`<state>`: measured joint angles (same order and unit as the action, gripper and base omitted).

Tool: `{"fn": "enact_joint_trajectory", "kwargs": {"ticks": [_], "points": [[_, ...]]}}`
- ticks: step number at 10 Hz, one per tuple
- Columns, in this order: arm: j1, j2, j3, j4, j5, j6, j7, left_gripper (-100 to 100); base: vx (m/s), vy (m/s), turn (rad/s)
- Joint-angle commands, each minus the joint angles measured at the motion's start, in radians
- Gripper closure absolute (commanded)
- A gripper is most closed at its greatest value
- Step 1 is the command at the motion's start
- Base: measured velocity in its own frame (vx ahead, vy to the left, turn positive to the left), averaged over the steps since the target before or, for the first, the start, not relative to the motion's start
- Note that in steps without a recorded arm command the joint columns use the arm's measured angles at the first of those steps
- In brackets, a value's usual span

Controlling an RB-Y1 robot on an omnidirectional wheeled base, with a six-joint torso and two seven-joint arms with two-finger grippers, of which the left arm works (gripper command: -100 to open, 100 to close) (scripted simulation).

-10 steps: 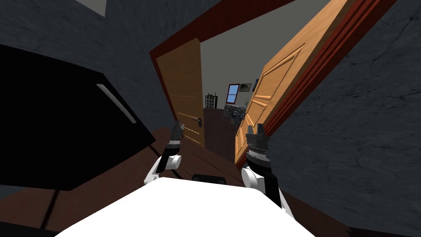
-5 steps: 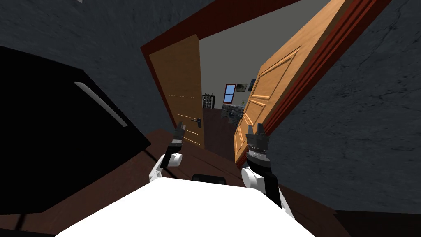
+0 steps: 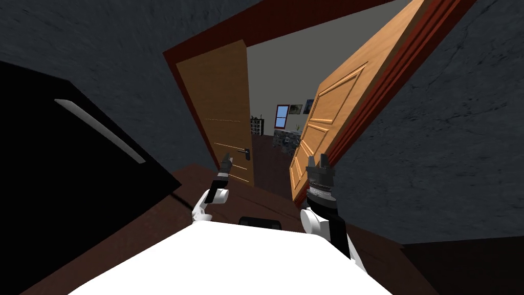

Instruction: Push the door open

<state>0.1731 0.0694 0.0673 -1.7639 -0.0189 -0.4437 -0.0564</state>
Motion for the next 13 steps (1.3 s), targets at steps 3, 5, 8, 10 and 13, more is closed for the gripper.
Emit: {"fn": "enact_joint_trajectory", "kwargs": {"ticks": [3, 5, 8, 10, 13], "points": [[-0.057, 0.006, 0.019, 0.096, 0.005, 0.019, 0.001, -100, 0.015, 0.116, -0.125], [-0.087, 0.005, 0.029, 0.149, 0.007, 0.027, 0.0, -100, 0.02, 0.113, -0.147], [-0.131, 0.003, 0.042, 0.229, 0.01, 0.04, 0.0, -100, 0.012, 0.109, -0.128], [-0.16, 0.0, 0.051, 0.28, 0.012, 0.048, -0.001, -100, 0.0, 0.103, -0.129], [-0.202, -0.007, 0.065, 0.355, 0.014, 0.059, -0.002, -100, 0.004, 0.119, -0.128]]}}
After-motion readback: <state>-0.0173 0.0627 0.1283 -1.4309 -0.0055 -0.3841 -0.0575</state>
